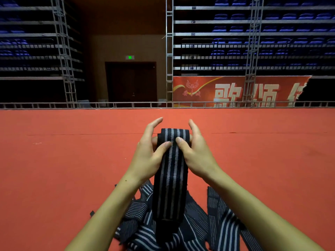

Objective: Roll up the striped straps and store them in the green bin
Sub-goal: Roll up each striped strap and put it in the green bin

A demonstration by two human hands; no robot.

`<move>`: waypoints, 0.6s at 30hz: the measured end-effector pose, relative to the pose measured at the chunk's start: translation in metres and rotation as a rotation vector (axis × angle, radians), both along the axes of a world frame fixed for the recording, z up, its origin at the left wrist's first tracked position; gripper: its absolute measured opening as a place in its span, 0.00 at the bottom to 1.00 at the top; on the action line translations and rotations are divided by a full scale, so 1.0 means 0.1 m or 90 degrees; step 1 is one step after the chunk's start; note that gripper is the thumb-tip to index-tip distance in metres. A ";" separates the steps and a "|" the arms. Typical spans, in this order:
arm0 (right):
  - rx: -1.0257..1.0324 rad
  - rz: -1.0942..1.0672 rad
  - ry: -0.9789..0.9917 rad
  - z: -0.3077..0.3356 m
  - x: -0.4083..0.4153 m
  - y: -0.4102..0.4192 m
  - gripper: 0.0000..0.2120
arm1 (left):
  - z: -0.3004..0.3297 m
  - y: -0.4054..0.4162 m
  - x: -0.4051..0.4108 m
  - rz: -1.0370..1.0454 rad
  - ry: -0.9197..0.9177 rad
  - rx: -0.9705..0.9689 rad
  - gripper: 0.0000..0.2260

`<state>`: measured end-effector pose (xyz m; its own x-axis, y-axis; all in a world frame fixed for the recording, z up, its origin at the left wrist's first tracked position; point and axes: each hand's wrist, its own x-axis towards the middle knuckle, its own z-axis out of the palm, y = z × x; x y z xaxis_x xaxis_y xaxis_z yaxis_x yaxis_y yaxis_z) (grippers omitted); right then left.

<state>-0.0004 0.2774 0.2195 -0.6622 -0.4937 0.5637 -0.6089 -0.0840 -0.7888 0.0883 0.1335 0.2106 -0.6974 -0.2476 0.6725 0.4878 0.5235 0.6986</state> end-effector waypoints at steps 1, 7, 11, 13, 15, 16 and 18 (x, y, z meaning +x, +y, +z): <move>0.037 -0.001 0.016 0.01 0.02 0.01 0.36 | 0.00 -0.02 -0.01 0.010 -0.015 -0.017 0.29; 0.115 -0.009 0.090 -0.07 0.09 -0.01 0.42 | 0.05 0.03 -0.05 0.035 -0.085 -0.050 0.31; 0.118 0.027 0.113 -0.09 0.10 0.01 0.43 | 0.06 0.07 -0.06 0.042 0.010 -0.038 0.29; 0.073 0.060 0.111 -0.07 0.08 0.08 0.43 | 0.09 0.05 -0.02 0.026 0.044 -0.022 0.28; 0.039 0.091 0.123 -0.05 0.03 0.17 0.45 | 0.11 0.06 0.03 0.015 0.068 -0.010 0.27; 0.028 0.096 0.132 -0.05 0.02 0.20 0.46 | 0.12 0.07 0.06 0.008 0.074 -0.004 0.27; 0.008 0.093 0.147 -0.05 0.01 0.25 0.44 | 0.14 0.07 0.09 -0.001 0.069 0.000 0.25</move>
